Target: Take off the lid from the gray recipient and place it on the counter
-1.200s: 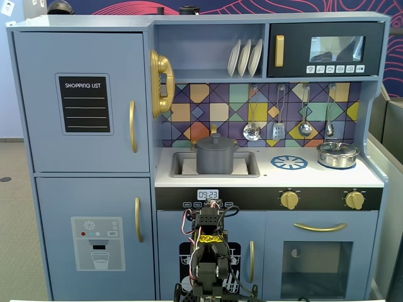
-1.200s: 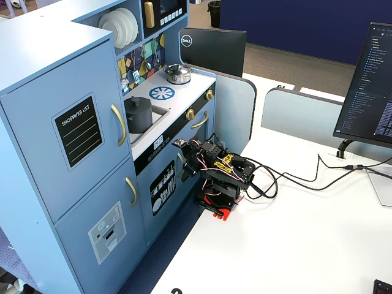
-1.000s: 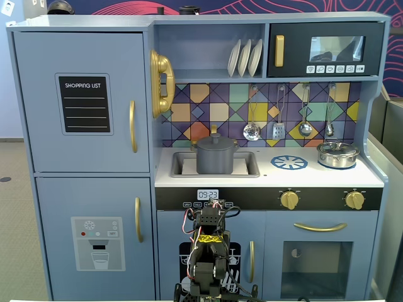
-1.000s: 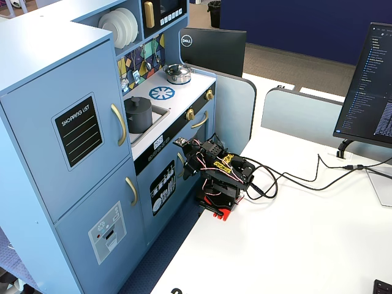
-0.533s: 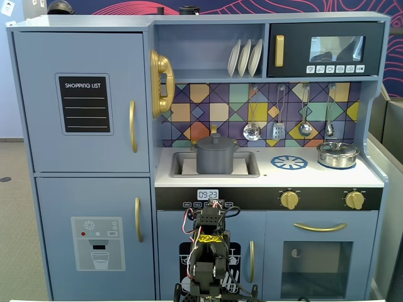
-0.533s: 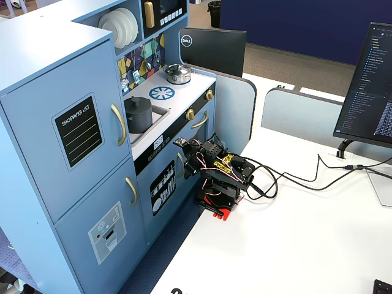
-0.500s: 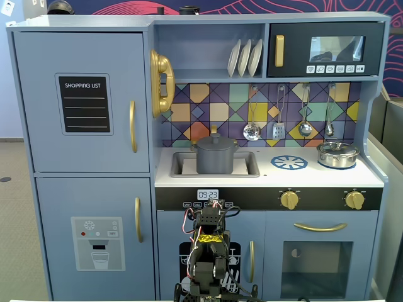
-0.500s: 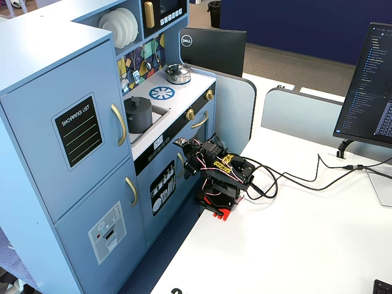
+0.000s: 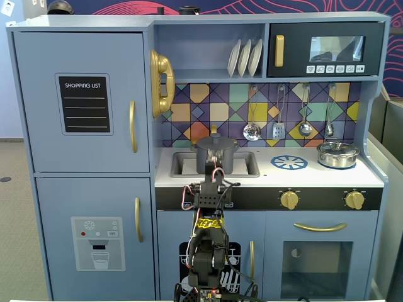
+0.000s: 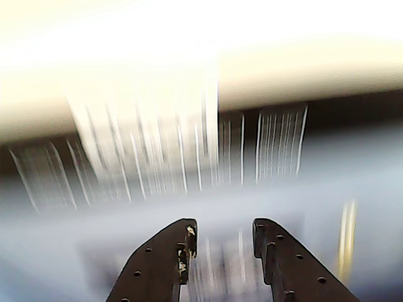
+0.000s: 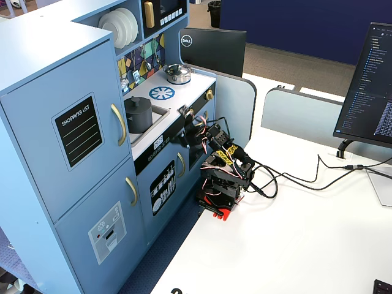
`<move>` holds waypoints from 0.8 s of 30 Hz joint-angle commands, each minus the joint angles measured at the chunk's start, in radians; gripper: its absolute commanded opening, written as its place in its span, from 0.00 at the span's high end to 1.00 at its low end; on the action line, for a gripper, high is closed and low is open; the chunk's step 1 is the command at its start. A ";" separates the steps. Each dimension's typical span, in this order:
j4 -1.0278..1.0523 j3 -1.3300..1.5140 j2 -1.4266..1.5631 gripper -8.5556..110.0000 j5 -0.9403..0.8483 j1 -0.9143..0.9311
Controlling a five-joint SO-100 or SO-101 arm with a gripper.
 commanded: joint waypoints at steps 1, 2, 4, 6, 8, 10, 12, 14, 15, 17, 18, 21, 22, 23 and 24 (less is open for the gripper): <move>-0.192 -0.141 -0.066 0.93 0.015 -0.008; -0.238 -0.163 -0.087 0.93 0.014 -0.008; -0.319 -0.210 -0.140 0.93 0.009 -0.006; -0.391 -0.259 -0.199 0.93 0.011 -0.003; -0.440 -0.304 -0.252 0.93 0.009 -0.003; -0.474 -0.342 -0.293 0.92 0.005 -0.005; -0.514 -0.370 -0.330 0.89 0.008 -0.012; -0.548 -0.385 -0.360 0.88 0.000 -0.017; -0.560 -0.391 -0.374 0.87 0.000 -0.020; -0.592 -0.394 -0.397 0.85 0.018 -0.021; -0.612 -0.394 -0.408 0.84 0.031 -0.021; -0.630 -0.407 -0.449 0.80 0.043 -0.014; -0.632 -0.416 -0.463 0.80 0.043 -0.014; -0.637 -0.422 -0.477 0.79 0.041 -0.014; -0.644 -0.426 -0.489 0.79 0.041 -0.014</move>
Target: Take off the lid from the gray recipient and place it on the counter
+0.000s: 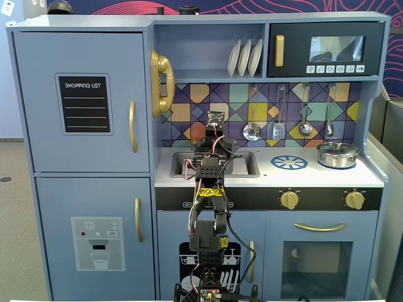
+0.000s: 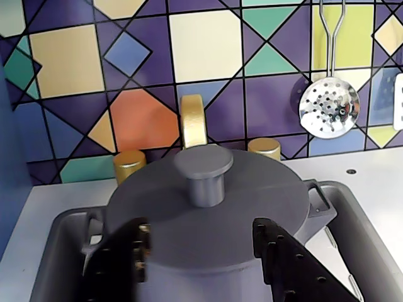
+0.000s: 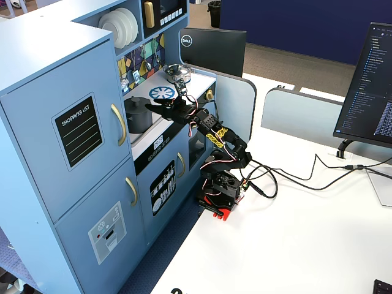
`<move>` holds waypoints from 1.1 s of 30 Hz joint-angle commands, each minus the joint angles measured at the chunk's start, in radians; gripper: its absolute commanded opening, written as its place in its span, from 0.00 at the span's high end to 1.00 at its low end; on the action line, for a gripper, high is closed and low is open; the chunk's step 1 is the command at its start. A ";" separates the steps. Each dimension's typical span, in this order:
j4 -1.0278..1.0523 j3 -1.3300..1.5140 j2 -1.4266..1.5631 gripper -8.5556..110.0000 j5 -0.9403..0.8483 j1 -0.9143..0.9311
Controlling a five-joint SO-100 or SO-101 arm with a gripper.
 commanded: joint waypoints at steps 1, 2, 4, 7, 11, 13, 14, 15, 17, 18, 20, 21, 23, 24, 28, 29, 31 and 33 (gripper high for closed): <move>-0.049 -0.078 -0.048 0.79 0.006 0.006; -0.054 -0.081 -0.057 0.78 0.000 0.006; -0.063 -0.089 -0.075 0.78 0.000 0.005; -0.078 -0.103 -0.107 0.79 -0.009 -0.006; -0.107 -0.109 -0.152 0.79 -0.023 -0.014; -0.130 -0.110 -0.179 0.79 -0.025 -0.014; -0.140 -0.115 -0.195 0.80 -0.025 -0.014; -0.153 -0.117 -0.212 0.80 -0.025 -0.014; -0.190 -0.118 -0.247 0.80 -0.025 -0.014; -0.202 -0.121 -0.262 0.80 -0.026 -0.014; -0.229 -0.126 -0.296 0.80 -0.032 -0.017; -0.235 -0.133 -0.314 0.80 -0.034 -0.018; -0.236 -0.160 -0.351 0.81 -0.035 -0.023; -0.238 -0.175 -0.368 0.81 -0.038 -0.026; -0.256 -0.218 -0.430 0.82 -0.043 -0.029; -0.256 -0.227 -0.440 0.82 -0.044 -0.032; -0.259 -0.239 -0.457 0.82 -0.048 -0.035; -0.268 -0.249 -0.472 0.83 -0.051 -0.040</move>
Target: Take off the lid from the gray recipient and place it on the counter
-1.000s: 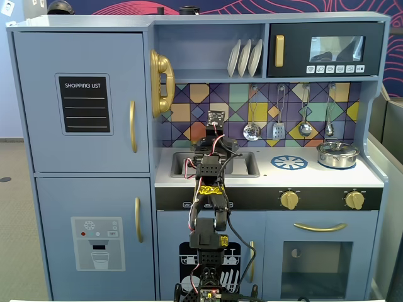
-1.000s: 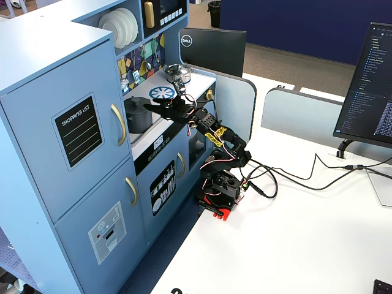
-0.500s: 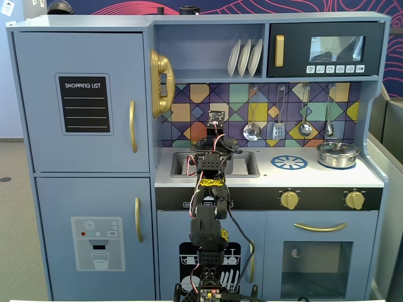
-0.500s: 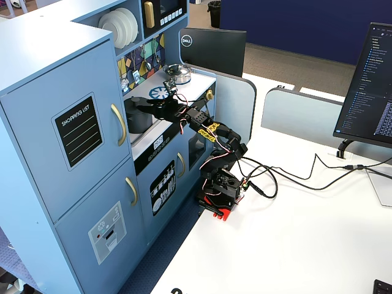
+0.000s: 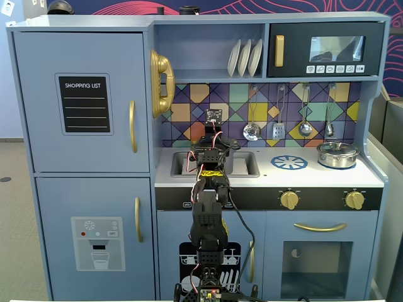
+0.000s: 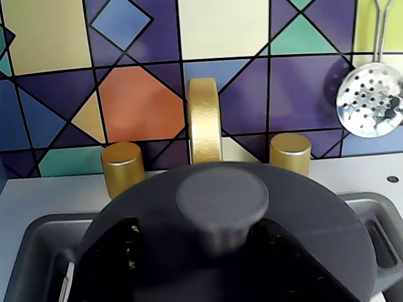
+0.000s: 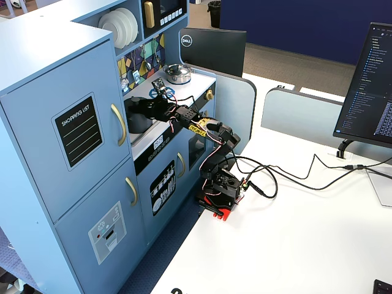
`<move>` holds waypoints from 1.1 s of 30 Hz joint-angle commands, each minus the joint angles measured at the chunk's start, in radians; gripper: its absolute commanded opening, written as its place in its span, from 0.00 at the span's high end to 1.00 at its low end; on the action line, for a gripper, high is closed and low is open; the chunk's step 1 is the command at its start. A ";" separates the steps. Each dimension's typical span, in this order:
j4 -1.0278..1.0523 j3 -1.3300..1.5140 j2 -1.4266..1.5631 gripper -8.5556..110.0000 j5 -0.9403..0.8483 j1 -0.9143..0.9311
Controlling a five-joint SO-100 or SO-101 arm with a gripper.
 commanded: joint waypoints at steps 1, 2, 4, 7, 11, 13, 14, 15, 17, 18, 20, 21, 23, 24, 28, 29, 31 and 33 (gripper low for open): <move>-0.046 -0.081 -0.021 0.84 -0.015 -0.011; -0.046 -0.089 -0.029 0.85 -0.015 -0.011; -0.052 -0.095 -0.037 0.89 -0.017 -0.011; -0.061 -0.095 -0.040 0.93 -0.021 -0.011; -0.100 -0.097 -0.034 0.93 -0.011 -0.015; -0.103 -0.110 -0.021 0.93 -0.003 -0.015; -0.094 -0.121 -0.012 0.93 -0.002 -0.015; -0.078 -0.137 -0.002 0.93 -0.005 -0.018; -0.057 -0.163 0.020 0.93 -0.018 -0.025; -0.048 -0.175 0.031 0.93 -0.025 -0.025; -0.034 -0.198 0.049 0.93 -0.032 -0.014; -0.026 -0.207 0.054 0.93 -0.034 0.002; -0.003 -0.222 0.067 0.93 -0.038 0.041; 0.009 -0.229 0.074 0.93 -0.037 0.066; 0.015 -0.221 0.094 0.93 -0.011 0.192; 0.015 -0.219 0.094 0.93 -0.002 0.227; 0.025 -0.213 0.097 0.93 0.012 0.298; 0.031 -0.196 0.100 0.93 0.026 0.364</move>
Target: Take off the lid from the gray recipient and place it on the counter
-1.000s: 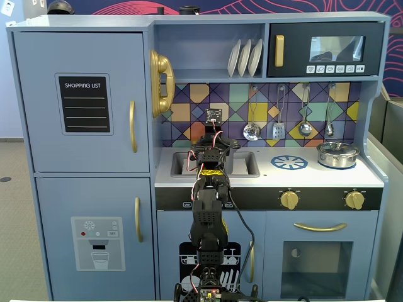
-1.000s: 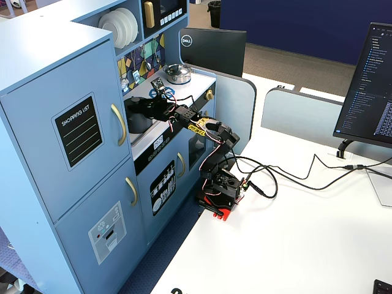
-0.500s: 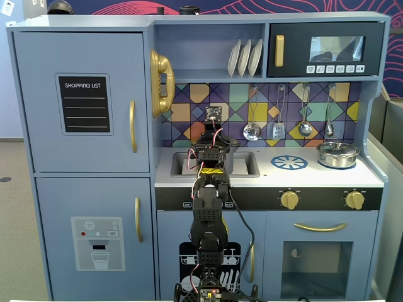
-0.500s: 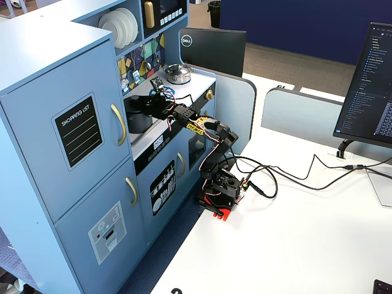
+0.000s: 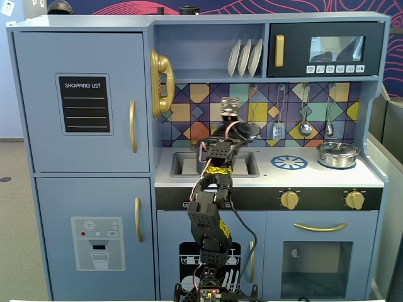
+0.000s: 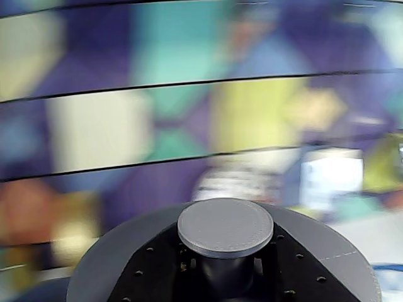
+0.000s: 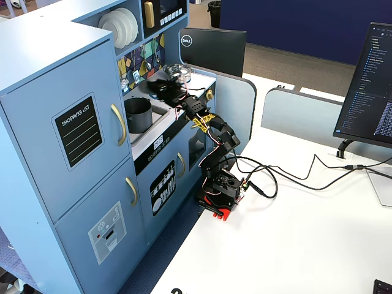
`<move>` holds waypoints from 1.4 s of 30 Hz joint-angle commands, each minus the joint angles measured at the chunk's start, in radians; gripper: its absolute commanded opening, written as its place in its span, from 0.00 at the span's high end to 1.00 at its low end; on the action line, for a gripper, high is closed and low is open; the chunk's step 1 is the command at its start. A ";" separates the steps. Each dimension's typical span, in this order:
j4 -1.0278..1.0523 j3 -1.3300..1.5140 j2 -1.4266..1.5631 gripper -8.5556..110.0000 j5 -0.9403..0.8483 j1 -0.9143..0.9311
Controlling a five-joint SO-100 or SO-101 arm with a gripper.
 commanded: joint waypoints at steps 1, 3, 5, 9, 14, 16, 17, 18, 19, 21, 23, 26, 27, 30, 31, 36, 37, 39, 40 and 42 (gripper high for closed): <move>0.002 -0.029 0.063 0.93 0.026 0.117; -0.017 0.017 0.064 0.93 0.028 0.164; -0.067 0.077 0.061 0.93 0.034 0.207; -0.143 0.179 0.037 0.93 0.051 0.270; -0.281 0.258 -0.046 0.93 0.035 0.298; -0.327 0.275 -0.084 0.93 0.035 0.304; -0.328 0.279 -0.095 0.93 0.040 0.304; -0.333 0.282 -0.107 0.93 0.041 0.304; -0.351 0.287 -0.123 0.93 0.040 0.304; -0.379 0.288 -0.155 0.93 0.031 0.301; -0.396 0.282 -0.183 0.93 0.025 0.293; -0.414 0.270 -0.218 0.93 0.017 0.288; -0.423 0.267 -0.229 0.93 0.015 0.285; -0.433 0.249 -0.262 0.93 0.009 0.278; -0.442 0.242 -0.279 0.93 0.005 0.276; -0.462 0.216 -0.334 0.93 -0.009 0.270; -0.463 0.212 -0.342 0.93 -0.011 0.268; -0.465 0.207 -0.350 0.93 -0.014 0.265; -0.466 0.207 -0.351 0.93 -0.015 0.265; -0.469 0.207 -0.356 0.93 -0.015 0.264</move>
